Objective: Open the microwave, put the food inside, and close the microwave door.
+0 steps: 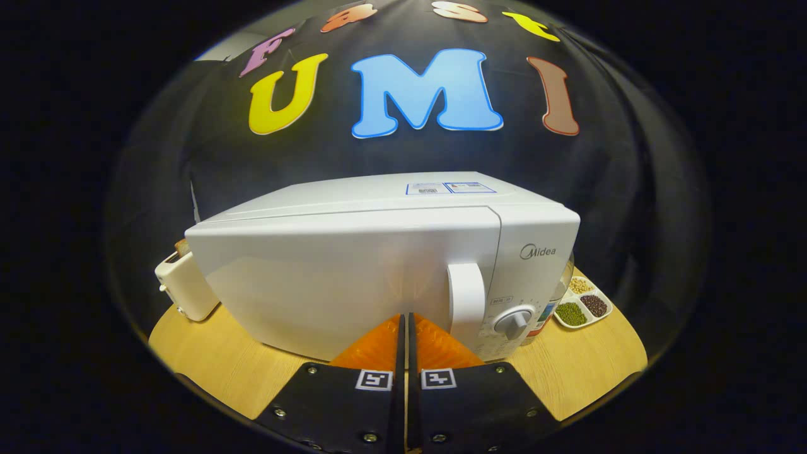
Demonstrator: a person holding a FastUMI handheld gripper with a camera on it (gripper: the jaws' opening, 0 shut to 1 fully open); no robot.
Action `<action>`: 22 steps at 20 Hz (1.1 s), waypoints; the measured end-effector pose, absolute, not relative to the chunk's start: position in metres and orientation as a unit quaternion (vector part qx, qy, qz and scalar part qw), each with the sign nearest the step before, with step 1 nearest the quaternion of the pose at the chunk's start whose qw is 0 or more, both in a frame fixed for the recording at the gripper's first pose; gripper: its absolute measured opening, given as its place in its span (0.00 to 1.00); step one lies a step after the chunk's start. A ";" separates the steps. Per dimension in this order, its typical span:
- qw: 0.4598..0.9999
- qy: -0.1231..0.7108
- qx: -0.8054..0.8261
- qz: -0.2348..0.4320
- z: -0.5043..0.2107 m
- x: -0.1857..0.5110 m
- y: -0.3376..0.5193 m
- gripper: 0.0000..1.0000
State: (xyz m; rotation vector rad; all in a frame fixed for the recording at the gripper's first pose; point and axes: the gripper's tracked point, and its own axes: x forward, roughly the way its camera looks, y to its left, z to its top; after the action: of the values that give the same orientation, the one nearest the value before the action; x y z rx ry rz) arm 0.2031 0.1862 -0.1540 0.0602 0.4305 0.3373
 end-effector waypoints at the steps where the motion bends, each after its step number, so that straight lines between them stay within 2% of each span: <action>1: 0.965 0.201 0.024 0.168 -0.146 0.195 0.184 0.03; 5: 0.970 0.166 0.009 0.179 -0.114 0.156 0.180 0.02; 8: 0.975 0.139 0.008 0.176 -0.091 0.125 0.172 0.06; 9: 0.975 0.132 0.011 0.177 -0.085 0.113 0.170 0.31; 11: 0.978 0.116 0.014 0.173 -0.072 0.090 0.161 0.62; 12: 0.980 0.111 0.013 0.166 -0.068 0.082 0.155 0.71; 13: 0.981 0.109 0.015 0.158 -0.064 0.074 0.150 0.86; 14: 0.982 0.109 0.020 0.153 -0.062 0.066 0.145 0.89; 22: 0.988 0.101 0.039 0.109 -0.045 0.010 0.113 0.89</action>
State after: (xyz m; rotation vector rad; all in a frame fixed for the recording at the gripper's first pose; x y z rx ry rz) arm 0.0098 0.1129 -0.0448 0.0789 0.2022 0.2187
